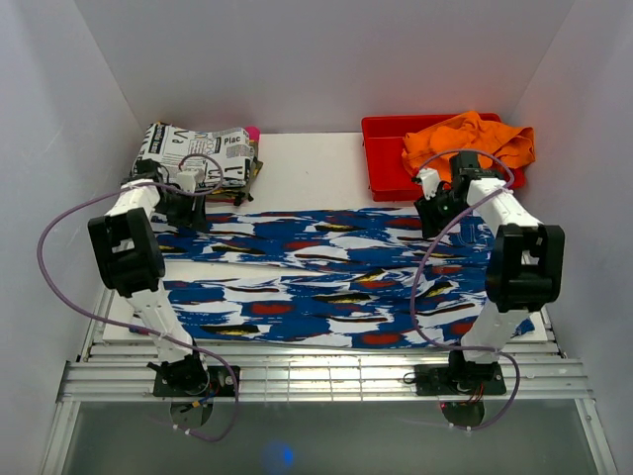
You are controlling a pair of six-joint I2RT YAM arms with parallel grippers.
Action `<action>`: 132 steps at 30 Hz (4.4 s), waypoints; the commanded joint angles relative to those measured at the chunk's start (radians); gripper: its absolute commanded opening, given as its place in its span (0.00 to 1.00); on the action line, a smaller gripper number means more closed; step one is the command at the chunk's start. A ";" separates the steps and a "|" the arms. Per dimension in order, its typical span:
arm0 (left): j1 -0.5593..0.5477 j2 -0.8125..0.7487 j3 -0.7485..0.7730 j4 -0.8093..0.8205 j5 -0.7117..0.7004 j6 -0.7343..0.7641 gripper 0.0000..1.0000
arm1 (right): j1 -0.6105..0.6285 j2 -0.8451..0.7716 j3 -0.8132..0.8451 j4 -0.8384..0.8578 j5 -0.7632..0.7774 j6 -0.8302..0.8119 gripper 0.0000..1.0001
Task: Fold and stack the trousers
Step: Flatten the trousers out, then fold the trousers
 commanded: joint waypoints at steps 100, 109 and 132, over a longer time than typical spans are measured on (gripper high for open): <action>0.341 -0.089 0.276 -0.188 0.040 0.642 0.00 | -0.423 0.099 0.524 -0.310 0.040 -0.900 0.08; 0.528 -0.542 -0.479 -0.220 -0.043 1.076 0.00 | -0.567 -0.249 -0.056 -0.289 0.078 -1.229 0.08; 0.446 -0.071 -0.391 0.063 -0.373 0.562 0.00 | -0.572 -0.017 -0.183 -0.172 0.253 -0.966 0.08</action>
